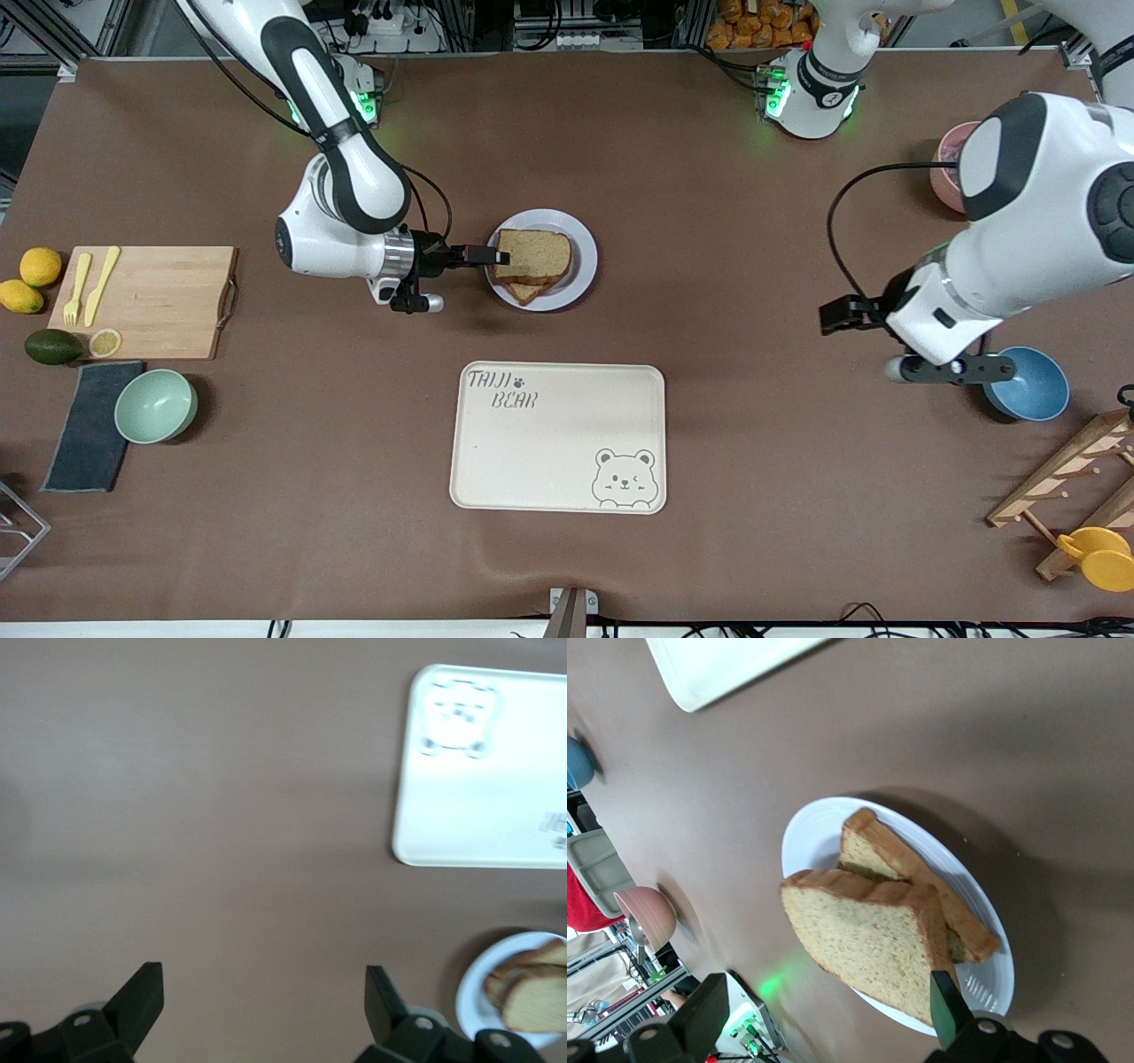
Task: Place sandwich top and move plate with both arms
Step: 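Lay the bread on the egg toast while the left gripper approaches, then withdraw the right gripper while the left gripper reaches the plate rim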
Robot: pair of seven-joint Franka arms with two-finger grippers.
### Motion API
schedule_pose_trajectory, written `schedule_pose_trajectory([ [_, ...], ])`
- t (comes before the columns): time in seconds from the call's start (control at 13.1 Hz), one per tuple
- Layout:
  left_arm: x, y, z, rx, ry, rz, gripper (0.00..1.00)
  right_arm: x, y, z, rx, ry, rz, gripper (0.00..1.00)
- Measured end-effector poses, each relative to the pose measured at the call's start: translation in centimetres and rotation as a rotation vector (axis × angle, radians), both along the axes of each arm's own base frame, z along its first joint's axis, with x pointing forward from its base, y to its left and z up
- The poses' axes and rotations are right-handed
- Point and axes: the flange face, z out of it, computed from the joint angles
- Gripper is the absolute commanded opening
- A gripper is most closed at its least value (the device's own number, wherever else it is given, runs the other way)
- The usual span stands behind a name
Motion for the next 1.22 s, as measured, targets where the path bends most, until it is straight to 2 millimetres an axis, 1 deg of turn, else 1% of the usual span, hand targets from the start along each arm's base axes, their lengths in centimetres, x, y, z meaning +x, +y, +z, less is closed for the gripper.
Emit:
schedule_pose_trajectory([
  [0.15, -0.8, -4.1, -2.0, -0.065, 0.028, -0.005, 1.0, 1.5, -1.2, 1.0, -0.009, -0.005, -0.004, 1.0],
  [0.23, -1.4, -6.2, -3.6, -0.114, 0.043, 0.0, 1.0, 2.5, -2.4, 1.5, -0.02, -0.002, 0.002, 1.0],
  [0.31, -2.0, -7.8, -5.4, -0.157, 0.056, 0.006, 1.0, 3.3, -3.7, 1.9, -0.027, 0.007, 0.007, 1.0],
  [0.46, -4.3, -11.1, -9.1, -0.207, 0.094, -0.006, 1.0, 4.5, -6.6, 2.5, -0.024, 0.024, 0.007, 1.0],
  [0.61, -6.7, -13.3, -12.4, -0.236, 0.148, -0.01, 1.0, 5.6, -9.1, 3.0, -0.052, 0.018, 0.025, 1.0],
  [0.77, -9.1, -15.3, -15.6, -0.255, 0.157, -0.009, 1.0, 6.6, -12.0, 3.5, -0.084, 0.008, 0.024, 1.0],
  [0.84, -10.2, -16.4, -16.9, -0.275, 0.148, 0.001, 1.0, 7.3, -14.0, 3.7, -0.104, 0.001, 0.013, 1.0],
  [0.92, -11.5, -17.7, -18.3, -0.294, 0.145, 0.004, 1.0, 8.0, -16.7, 4.1, -0.12, 0.004, 0.007, 1.0],
  [0.99, -12.9, -19.2, -19.8, -0.299, 0.157, -0.006, 1.0, 8.6, -19.7, 5.0, -0.131, 0.019, 0.016, 1.0],
  [1.15, -14.8, -21.1, -22.8, -0.292, 0.202, -0.026, 1.0, 9.6, -25.9, 7.6, -0.148, 0.045, 0.03, 1.0],
  [1.22, -15.3, -21.5, -24.1, -0.288, 0.226, -0.029, 1.0, 9.8, -28.2, 8.8, -0.164, 0.05, 0.038, 1.0],
])
